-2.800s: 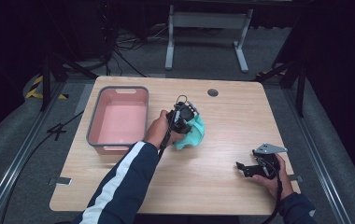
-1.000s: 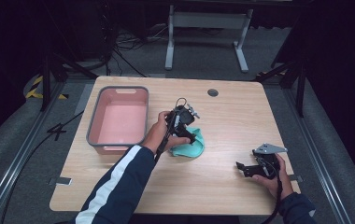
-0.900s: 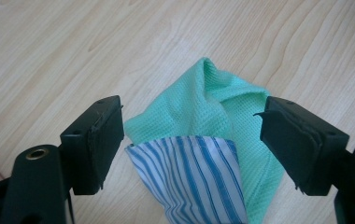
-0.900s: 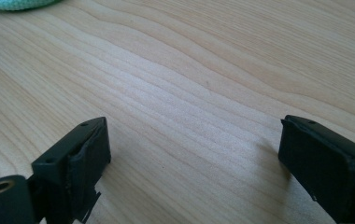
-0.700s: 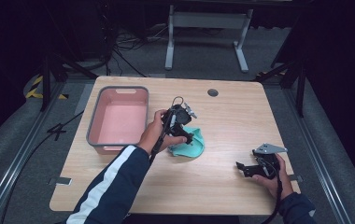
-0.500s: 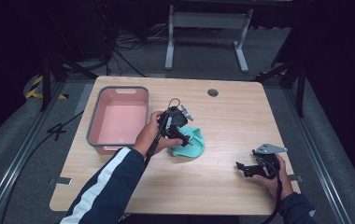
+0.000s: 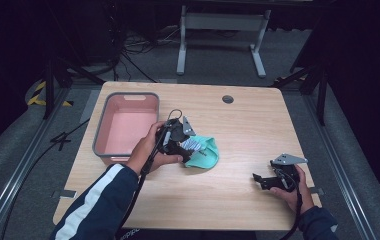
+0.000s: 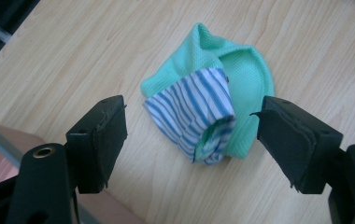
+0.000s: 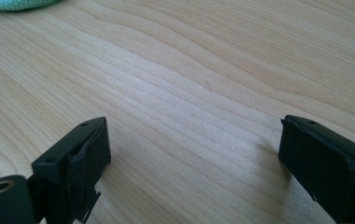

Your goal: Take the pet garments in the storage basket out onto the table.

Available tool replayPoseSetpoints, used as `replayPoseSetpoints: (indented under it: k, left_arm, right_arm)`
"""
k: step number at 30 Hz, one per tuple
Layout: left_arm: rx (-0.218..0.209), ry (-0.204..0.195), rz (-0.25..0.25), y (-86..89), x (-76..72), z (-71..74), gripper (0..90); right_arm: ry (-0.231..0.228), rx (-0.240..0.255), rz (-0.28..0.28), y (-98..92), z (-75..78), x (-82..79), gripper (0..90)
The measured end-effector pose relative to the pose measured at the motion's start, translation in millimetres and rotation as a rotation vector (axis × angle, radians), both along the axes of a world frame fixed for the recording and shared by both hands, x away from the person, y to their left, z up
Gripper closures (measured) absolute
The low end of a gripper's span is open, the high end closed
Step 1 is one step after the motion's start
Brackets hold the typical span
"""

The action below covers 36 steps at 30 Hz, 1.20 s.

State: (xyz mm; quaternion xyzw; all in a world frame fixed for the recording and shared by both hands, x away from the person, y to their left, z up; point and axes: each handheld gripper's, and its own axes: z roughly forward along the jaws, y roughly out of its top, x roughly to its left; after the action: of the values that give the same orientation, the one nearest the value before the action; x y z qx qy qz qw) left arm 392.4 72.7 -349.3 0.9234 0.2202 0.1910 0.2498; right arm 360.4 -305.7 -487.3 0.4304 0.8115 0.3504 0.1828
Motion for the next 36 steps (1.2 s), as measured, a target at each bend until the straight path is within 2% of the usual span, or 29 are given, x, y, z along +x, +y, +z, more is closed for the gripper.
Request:
replayPoseSetpoints:
  k: [7,12,15,23,33,36]
  left_arm:
    - [-0.002,-0.02,0.003,26.0,-14.8,0.9,24.7]
    - [-0.017,-0.027,-0.004,43.3,-24.4,-3.1,24.7]
    - [-0.011,-0.037,-0.017,52.6,-30.3,-6.0,24.7]
    - [-0.008,-0.039,-0.036,72.6,-46.5,-13.9,23.6]
    - [-0.006,-0.028,-0.036,103.4,-64.2,-27.3,23.2]
    - [-0.009,-0.01,-0.029,116.0,-67.1,-35.2,23.2]
  right_arm:
    - [0.0,0.0,0.0,0.0,0.0,0.0,9.5]
    - [0.0,0.0,0.0,0.0,0.0,0.0,9.5]
    - [0.0,0.0,0.0,0.0,0.0,0.0,9.5]
    - [0.0,0.0,-0.001,0.1,0.0,-0.1,9.5]
    - [0.0,-0.001,-0.003,0.1,0.0,-0.4,9.5]
    - [0.0,-0.001,-0.003,0.1,0.0,-0.4,9.5]
